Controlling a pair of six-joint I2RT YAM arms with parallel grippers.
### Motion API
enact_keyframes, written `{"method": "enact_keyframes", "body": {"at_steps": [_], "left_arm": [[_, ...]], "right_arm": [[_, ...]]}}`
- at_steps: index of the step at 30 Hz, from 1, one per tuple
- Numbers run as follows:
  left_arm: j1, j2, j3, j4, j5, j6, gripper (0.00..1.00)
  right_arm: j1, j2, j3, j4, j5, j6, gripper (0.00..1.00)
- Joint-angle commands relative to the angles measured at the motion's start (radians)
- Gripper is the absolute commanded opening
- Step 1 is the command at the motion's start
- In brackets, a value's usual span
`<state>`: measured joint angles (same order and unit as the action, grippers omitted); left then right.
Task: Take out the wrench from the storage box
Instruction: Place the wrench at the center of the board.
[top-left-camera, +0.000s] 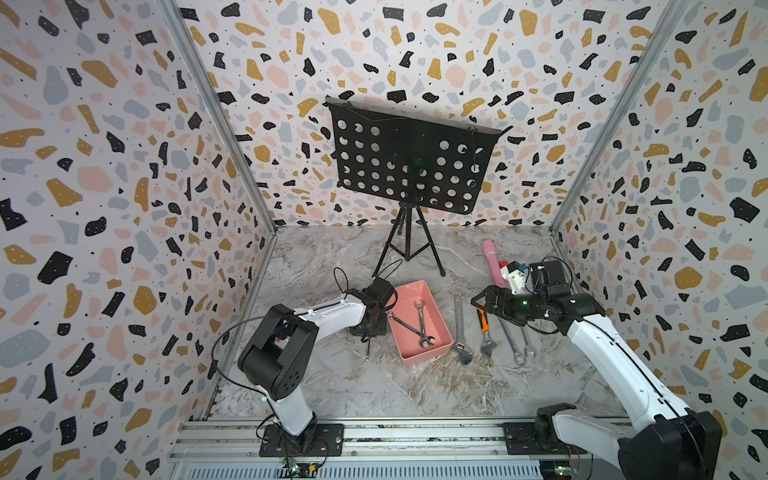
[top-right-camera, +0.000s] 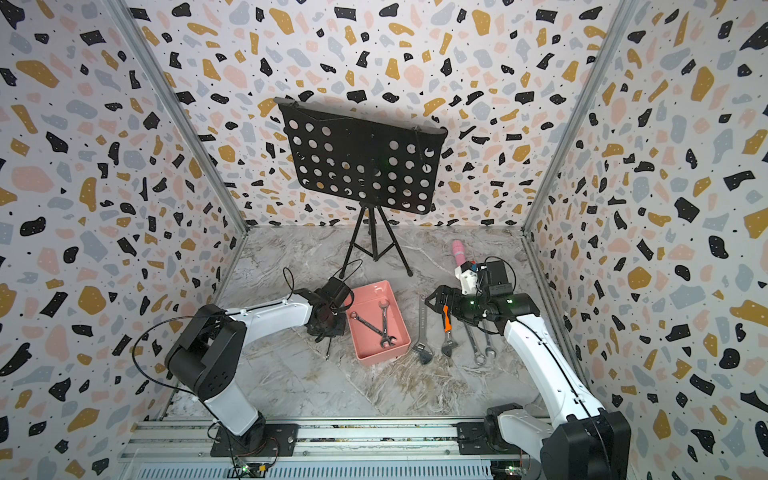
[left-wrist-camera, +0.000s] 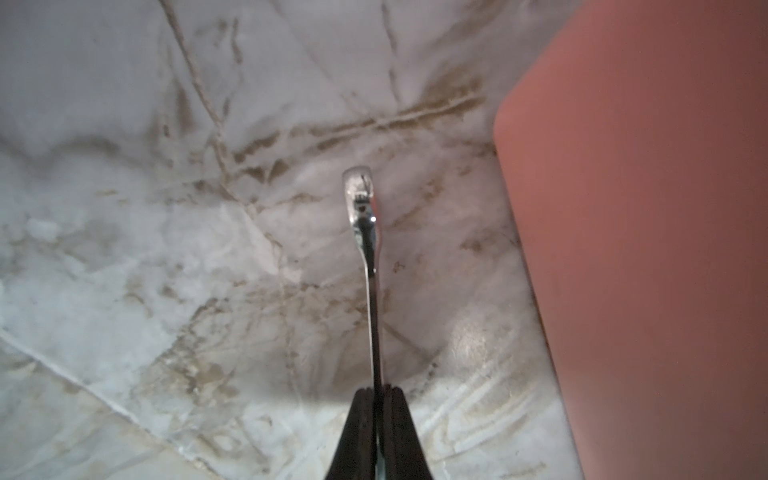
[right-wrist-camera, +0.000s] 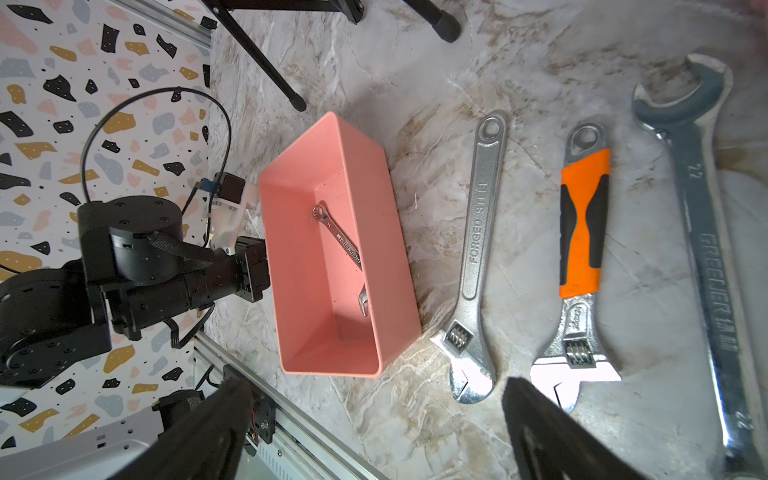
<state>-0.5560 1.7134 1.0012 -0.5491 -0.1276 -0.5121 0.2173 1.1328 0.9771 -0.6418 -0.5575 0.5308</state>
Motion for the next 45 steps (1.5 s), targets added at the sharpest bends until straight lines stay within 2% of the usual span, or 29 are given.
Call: {"method": "enact_keyframes", "body": {"at_steps": [1,11,20,27,33,35,39,45], "left_arm": [[0.011,0.003,-0.028,-0.01,0.01,0.015,0.14],[0.023,-0.054,-0.019,-0.045,0.017,0.033,0.29],[0.039,-0.081,-0.017,-0.054,0.076,0.056,0.43],[0.039,-0.051,-0.012,-0.049,0.108,0.061,0.46],[0.038,-0.166,0.022,-0.106,0.093,0.049,0.48],[0.02,-0.225,0.044,-0.131,0.101,0.015,0.49],[-0.072,-0.303,0.111,-0.177,0.058,-0.071,0.5],[-0.208,-0.24,0.229,-0.177,0.015,-0.174,0.52]], "right_arm": [[0.001,-0.004,0.018,0.005,-0.01,-0.01,1.0],[0.001,-0.005,0.02,0.009,-0.016,-0.007,1.0],[0.001,-0.005,0.02,0.021,-0.021,0.001,1.0],[0.001,-0.01,0.021,0.021,-0.022,0.003,1.0],[0.001,-0.009,0.029,0.017,-0.021,-0.003,1.0],[0.001,-0.006,0.037,0.017,-0.019,-0.005,1.0],[0.001,0.003,0.05,0.014,-0.013,-0.015,1.0],[0.001,0.007,0.079,-0.022,0.002,-0.056,1.0]]}}
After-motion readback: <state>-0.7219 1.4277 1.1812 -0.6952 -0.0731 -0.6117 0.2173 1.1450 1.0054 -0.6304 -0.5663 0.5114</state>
